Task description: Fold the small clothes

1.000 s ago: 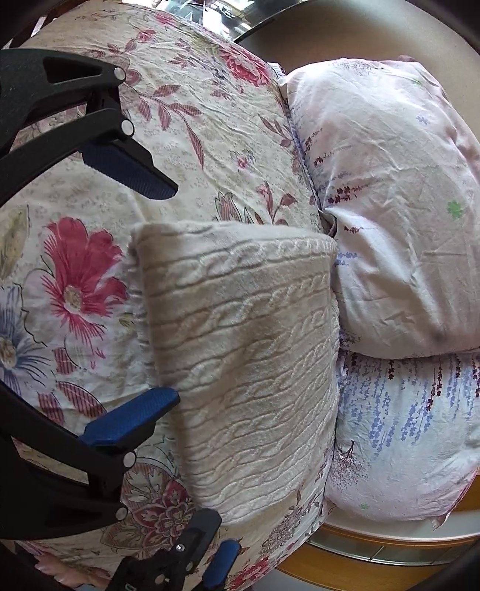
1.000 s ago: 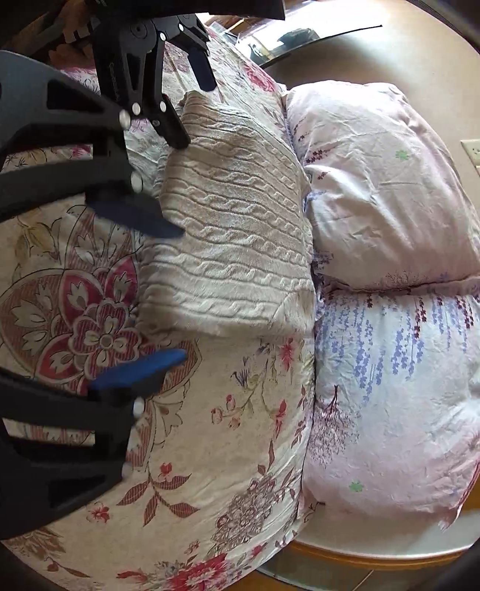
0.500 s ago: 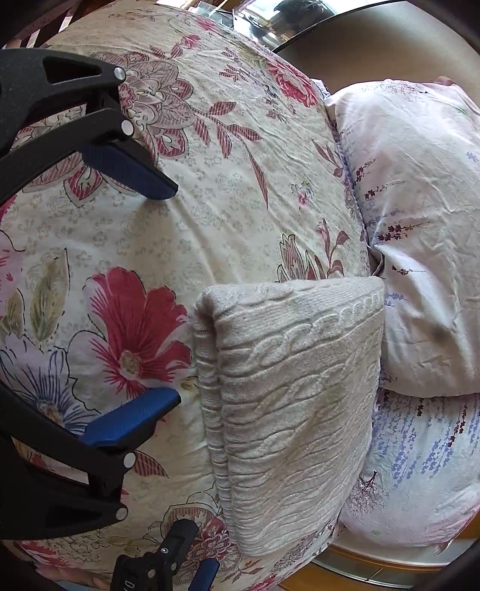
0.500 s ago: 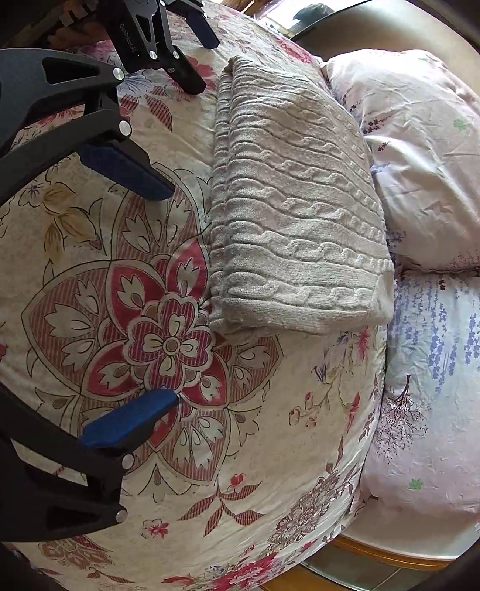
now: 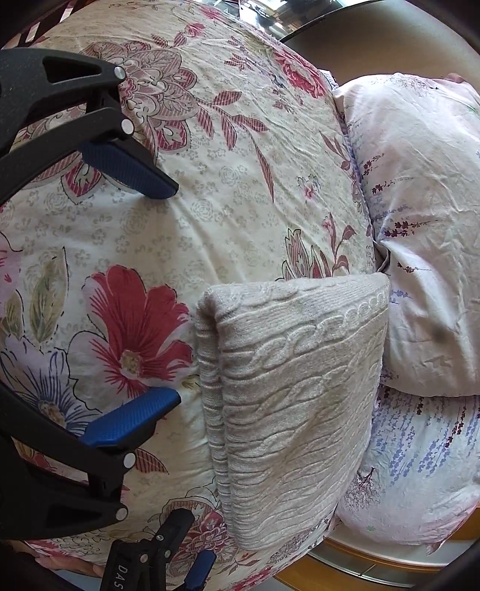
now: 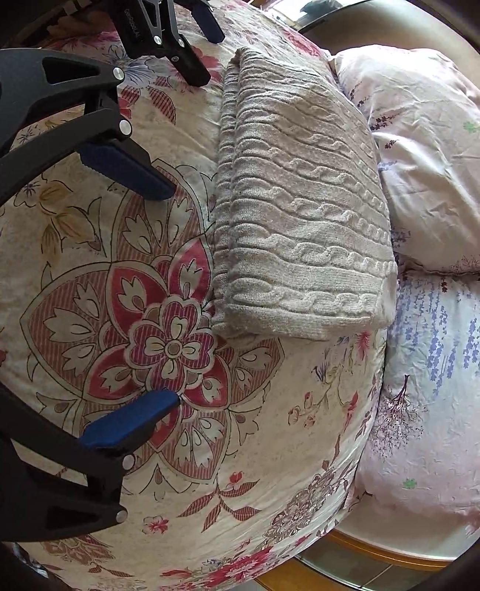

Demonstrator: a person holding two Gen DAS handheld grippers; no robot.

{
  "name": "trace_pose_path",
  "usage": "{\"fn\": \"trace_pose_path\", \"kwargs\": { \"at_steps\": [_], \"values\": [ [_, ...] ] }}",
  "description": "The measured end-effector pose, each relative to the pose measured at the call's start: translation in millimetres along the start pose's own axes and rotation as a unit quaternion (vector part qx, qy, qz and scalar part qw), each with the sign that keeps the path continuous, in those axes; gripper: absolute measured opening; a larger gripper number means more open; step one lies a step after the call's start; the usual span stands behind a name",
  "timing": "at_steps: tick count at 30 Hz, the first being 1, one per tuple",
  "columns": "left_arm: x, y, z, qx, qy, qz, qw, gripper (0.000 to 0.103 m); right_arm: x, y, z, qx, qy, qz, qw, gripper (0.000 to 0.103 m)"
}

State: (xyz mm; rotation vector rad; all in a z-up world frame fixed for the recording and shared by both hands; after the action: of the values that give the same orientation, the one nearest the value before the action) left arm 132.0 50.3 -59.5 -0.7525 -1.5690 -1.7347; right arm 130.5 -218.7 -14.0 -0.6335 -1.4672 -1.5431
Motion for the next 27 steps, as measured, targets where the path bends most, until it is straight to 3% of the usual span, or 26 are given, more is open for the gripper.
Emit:
{"fn": "trace_pose_path", "kwargs": {
  "at_steps": [27],
  "values": [
    [-1.3, 0.3, 0.3, 0.002, 0.0, 0.009, 1.0, 0.101, 0.3, -0.6, 0.3, 0.0, 0.0, 0.0, 1.0, 0.102]
  ]
}}
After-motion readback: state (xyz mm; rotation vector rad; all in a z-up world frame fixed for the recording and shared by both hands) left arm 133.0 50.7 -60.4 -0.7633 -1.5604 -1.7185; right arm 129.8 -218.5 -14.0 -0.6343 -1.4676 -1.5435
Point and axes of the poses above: each gripper's, at about its wrist camera, not at the fingertips, and x roughly against the way its jaws point, z to its left, y to its top, the point moved 7 cm from there along -x, roughly the way its jaws point, and after that the axes turned 4 degrees about y, right-handed, at the moved point
